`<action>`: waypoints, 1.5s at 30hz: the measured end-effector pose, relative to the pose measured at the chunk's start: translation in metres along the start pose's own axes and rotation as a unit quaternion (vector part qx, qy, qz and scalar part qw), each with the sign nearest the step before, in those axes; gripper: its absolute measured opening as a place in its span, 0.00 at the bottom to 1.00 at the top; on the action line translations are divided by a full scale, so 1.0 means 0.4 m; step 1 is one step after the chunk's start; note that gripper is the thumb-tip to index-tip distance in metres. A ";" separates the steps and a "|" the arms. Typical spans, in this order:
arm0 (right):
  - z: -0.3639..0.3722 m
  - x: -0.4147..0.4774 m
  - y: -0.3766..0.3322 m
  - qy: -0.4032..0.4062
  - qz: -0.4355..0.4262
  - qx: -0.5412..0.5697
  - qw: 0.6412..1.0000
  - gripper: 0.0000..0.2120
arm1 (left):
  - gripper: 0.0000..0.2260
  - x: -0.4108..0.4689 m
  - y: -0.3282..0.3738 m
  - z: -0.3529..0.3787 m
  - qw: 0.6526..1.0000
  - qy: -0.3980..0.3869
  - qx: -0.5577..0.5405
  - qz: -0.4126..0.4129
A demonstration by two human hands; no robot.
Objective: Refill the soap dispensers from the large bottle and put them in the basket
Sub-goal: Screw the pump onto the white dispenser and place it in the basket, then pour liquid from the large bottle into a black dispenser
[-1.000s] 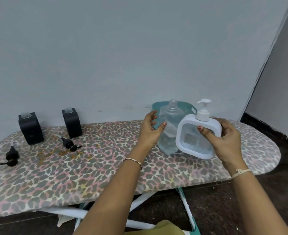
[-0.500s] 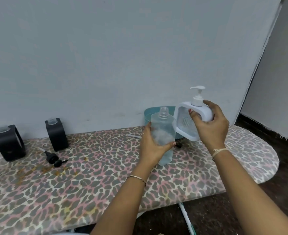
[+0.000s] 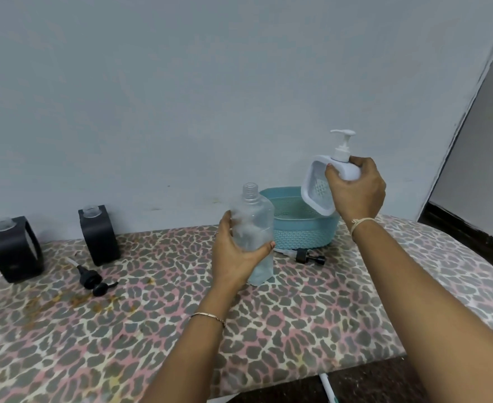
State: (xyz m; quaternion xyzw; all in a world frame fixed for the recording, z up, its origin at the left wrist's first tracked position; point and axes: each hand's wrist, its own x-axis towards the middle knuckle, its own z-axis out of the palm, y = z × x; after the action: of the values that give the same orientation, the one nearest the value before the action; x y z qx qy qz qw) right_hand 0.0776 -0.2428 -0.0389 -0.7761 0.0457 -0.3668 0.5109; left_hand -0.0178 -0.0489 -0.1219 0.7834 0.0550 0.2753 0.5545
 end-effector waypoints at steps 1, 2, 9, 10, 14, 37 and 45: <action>0.009 0.006 0.002 -0.005 0.006 -0.005 1.000 0.22 | 0.44 0.008 -0.004 -0.005 1.000 -0.003 0.004 0.002; 0.017 0.012 0.006 -0.011 0.012 -0.010 1.000 0.23 | 0.44 0.013 -0.006 -0.007 1.000 -0.008 0.009 0.004; 0.073 0.022 0.056 -0.076 0.037 -0.054 0.995 0.25 | 0.45 0.013 -0.032 0.010 1.000 -0.008 0.011 0.006; 0.081 0.021 0.065 -0.083 0.038 -0.061 0.994 0.25 | 0.44 0.013 -0.036 0.010 1.000 -0.006 0.008 0.007; 0.105 0.012 0.107 -0.109 0.035 -0.088 0.989 0.25 | 0.47 0.015 -0.046 0.007 1.000 -0.010 0.010 0.005; 0.105 -0.013 0.125 -0.089 0.026 -0.244 0.965 0.31 | 0.49 0.019 -0.050 0.009 1.000 -0.015 0.001 0.008; 0.097 -0.175 0.037 -0.035 -0.066 -0.037 0.997 0.20 | 0.48 0.016 -0.042 -0.042 1.000 0.028 0.012 -0.007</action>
State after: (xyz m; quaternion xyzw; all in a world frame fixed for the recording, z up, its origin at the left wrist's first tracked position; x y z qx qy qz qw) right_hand 0.0549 -0.1892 -0.0958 -0.8084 -0.0094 -0.3703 0.4575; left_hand -0.0171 -0.0259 -0.1307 0.7815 0.0796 0.2927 0.5453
